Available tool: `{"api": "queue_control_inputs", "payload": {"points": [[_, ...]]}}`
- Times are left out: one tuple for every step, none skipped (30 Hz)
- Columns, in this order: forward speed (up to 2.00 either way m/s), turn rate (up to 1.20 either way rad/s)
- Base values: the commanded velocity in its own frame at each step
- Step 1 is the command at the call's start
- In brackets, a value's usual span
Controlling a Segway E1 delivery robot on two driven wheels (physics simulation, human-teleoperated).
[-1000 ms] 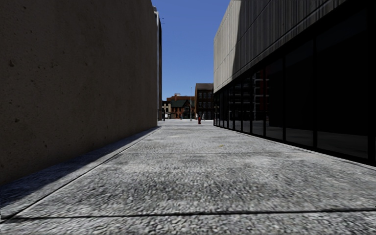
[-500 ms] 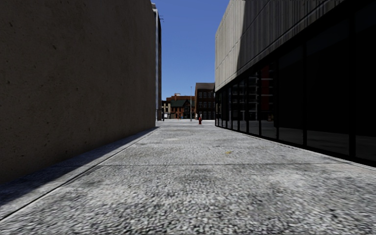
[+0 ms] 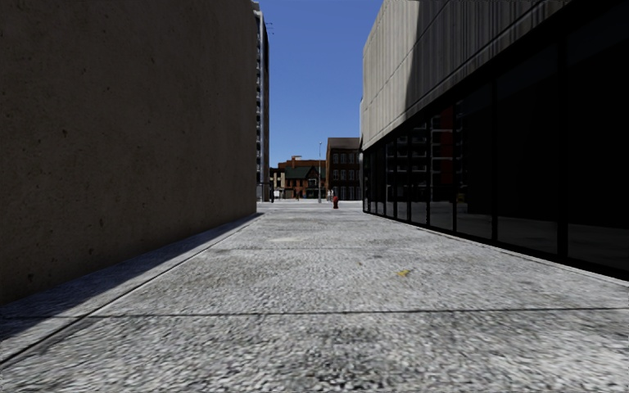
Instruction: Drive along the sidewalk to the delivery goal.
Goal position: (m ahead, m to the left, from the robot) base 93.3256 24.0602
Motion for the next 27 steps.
{"api": "queue_control_inputs", "payload": {"points": [[2.00, 0.00], [2.00, 0.00], [2.00, 0.00], [2.00, 0.00], [2.00, 0.00], [2.00, 0.00], [2.00, 0.00], [2.00, 0.00], [2.00, 0.00], [2.00, 0.00], [2.00, 0.00], [2.00, 0.00], [2.00, 0.00], [2.00, 0.00], [2.00, 0.00], [2.00, 0.00], [2.00, 0.00], [2.00, 0.00], [2.00, 0.00], [2.00, 0.00], [2.00, 0.00], [2.00, 0.00], [2.00, 0.00], [2.00, 0.00], [2.00, 0.00], [2.00, 0.00], [2.00, 0.00]]}}
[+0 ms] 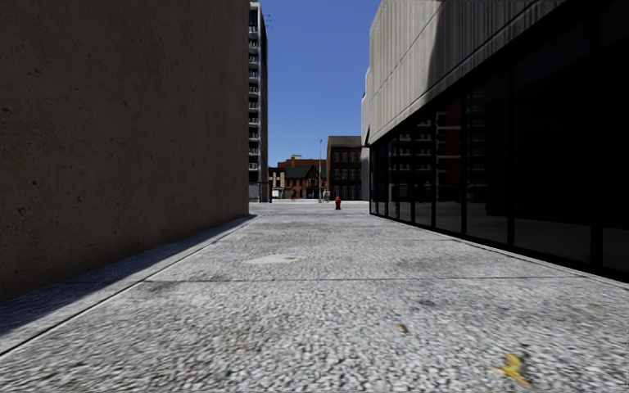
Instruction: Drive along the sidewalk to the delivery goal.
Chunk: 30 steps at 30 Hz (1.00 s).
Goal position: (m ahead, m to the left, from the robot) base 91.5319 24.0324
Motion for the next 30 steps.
{"api": "queue_control_inputs", "payload": {"points": [[2.00, 0.00], [2.00, 0.00], [2.00, 0.00], [2.00, 0.00], [2.00, 0.00], [2.00, 0.00], [2.00, 0.00], [2.00, 0.00], [2.00, 0.00], [2.00, 0.00], [2.00, 0.00], [2.00, 0.00], [2.00, 0.00], [2.00, 0.00], [2.00, 0.00], [2.00, 0.00], [2.00, 0.00], [2.00, 0.00], [2.00, 0.00], [2.00, 0.00], [2.00, 0.00], [2.00, 0.00], [2.00, 0.00], [2.00, 0.00], [2.00, 0.00], [2.00, 0.00], [2.00, 0.00], [2.00, 0.00], [2.00, 0.00], [2.00, 0.00]]}}
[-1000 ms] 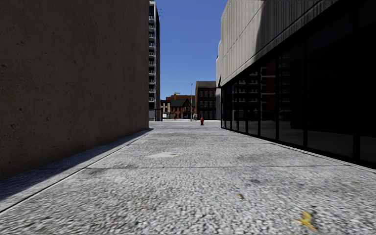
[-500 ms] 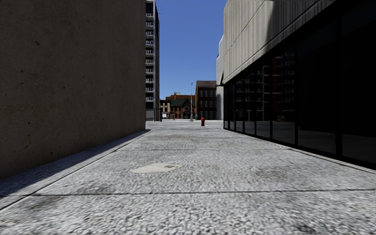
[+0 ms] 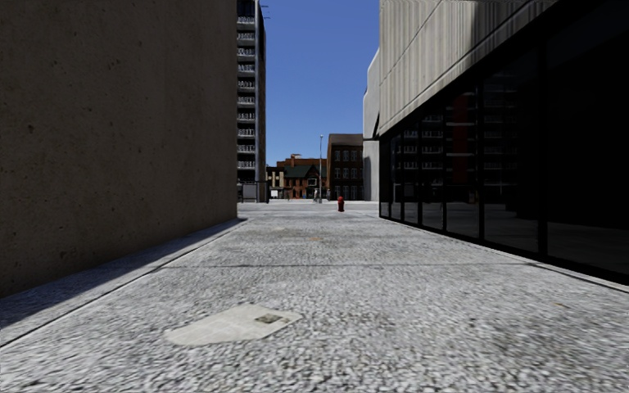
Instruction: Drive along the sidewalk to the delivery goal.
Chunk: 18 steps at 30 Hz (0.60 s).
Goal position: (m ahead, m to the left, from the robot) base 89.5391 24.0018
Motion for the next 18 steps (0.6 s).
{"api": "queue_control_inputs", "payload": {"points": [[2.00, 0.00], [2.00, 0.00], [2.00, 0.00], [2.00, 0.00], [2.00, 0.00], [2.00, 0.00], [2.00, 0.00], [2.00, 0.00], [2.00, 0.00], [2.00, 0.00], [2.00, 0.00], [2.00, 0.00], [2.00, 0.00], [2.00, 0.00], [2.00, 0.00], [2.00, 0.00], [2.00, 0.00], [2.00, 0.00]]}}
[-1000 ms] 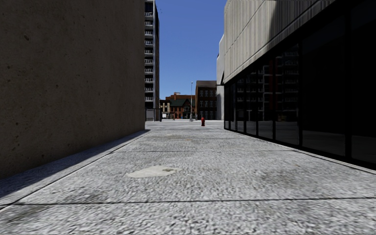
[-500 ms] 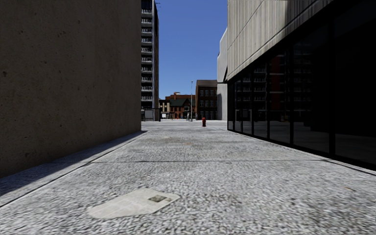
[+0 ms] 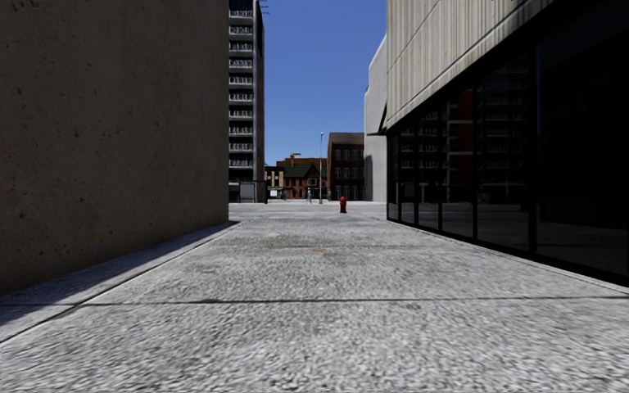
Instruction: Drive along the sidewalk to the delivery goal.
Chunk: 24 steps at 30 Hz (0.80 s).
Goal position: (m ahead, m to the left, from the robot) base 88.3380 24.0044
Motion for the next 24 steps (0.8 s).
{"api": "queue_control_inputs", "payload": {"points": [[2.00, 0.00], [2.00, 0.00], [2.00, 0.00], [2.00, 0.00], [2.00, 0.00], [2.00, 0.00], [2.00, 0.00], [2.00, 0.00], [2.00, 0.00], [2.00, 0.00], [2.00, 0.00], [2.00, 0.00], [2.00, 0.00], [2.00, 0.00], [2.00, 0.00], [2.00, 0.00], [2.00, 0.00], [2.00, 0.00], [2.00, 0.00], [2.00, 0.00], [2.00, 0.00], [2.00, 0.00], [2.00, 0.00], [2.00, 0.00]]}}
